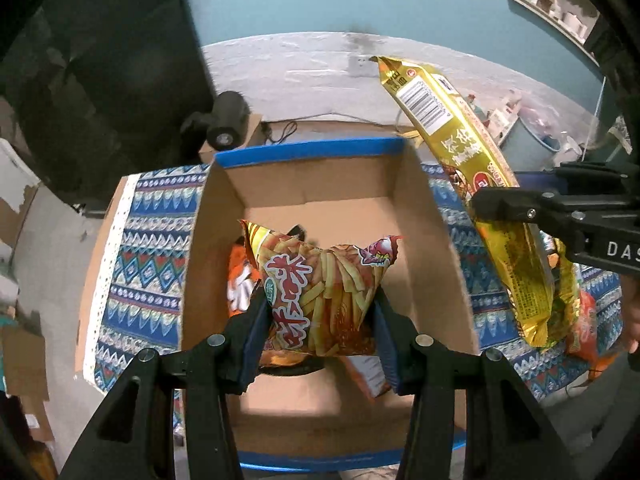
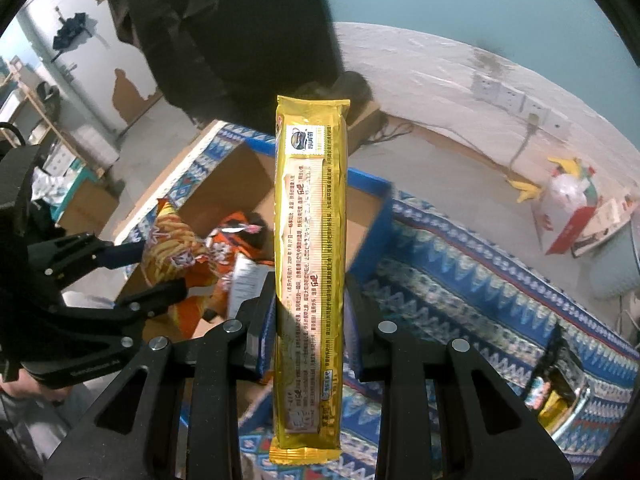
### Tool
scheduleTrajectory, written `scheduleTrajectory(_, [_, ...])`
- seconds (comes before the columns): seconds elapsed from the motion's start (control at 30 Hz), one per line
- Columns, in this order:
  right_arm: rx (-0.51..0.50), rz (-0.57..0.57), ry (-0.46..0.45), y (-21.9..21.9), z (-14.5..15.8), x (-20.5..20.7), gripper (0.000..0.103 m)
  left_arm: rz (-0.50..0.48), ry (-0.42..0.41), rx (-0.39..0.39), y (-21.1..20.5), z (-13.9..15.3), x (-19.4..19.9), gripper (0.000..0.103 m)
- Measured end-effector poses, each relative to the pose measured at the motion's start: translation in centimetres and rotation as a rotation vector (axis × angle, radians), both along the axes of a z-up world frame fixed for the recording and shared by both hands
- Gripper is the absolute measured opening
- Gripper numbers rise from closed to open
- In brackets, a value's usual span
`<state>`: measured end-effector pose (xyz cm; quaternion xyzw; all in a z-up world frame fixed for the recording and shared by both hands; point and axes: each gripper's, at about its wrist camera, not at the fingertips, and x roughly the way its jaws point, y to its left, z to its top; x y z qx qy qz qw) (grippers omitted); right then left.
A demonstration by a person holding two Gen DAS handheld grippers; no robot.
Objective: Organize snacks
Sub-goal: 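Open both grippers to drop the packet and biscuit stick into the box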
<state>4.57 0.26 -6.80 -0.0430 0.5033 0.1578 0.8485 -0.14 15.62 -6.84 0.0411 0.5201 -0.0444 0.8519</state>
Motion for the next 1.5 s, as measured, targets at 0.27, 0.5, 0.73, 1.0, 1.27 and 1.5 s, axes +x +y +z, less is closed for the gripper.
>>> scheduleTrajectory(0.27, [-0.001,0.041,0.034,2.7,-1.5,0.8,0.028,0.064,0.022,0.016,2.6,-0.7,-0.6,0.05])
scheduleTrajectory(0.5, [0.024,0.049,0.052,4.4,-1.9,1.5,0.028,0.092,0.029,0.031,3.4,-0.6,-0.9,0.05])
scheduleTrajectory(0.73, [0.032,0.05,0.064,5.4,-2.3,2.1,0.028,0.094,0.028,0.052,3.4,-0.4,-1.2,0.055])
scheduleTrajectory(1.0, [0.035,0.046,0.084,5.4,-2.8,2.2,0.032,0.091,0.025,0.053,3.1,-0.2,-1.2,0.058])
scheduleTrajectory(1.27, [0.003,0.03,0.049,3.9,-1.6,0.9,0.052,0.052,0.023,0.052,1.3,0.1,-1.1,0.058])
scheduleTrajectory(1.5, [-0.073,0.001,0.019,1.0,-0.8,-1.2,0.068,-0.005,0.021,0.038,-1.5,0.5,-1.1,0.064])
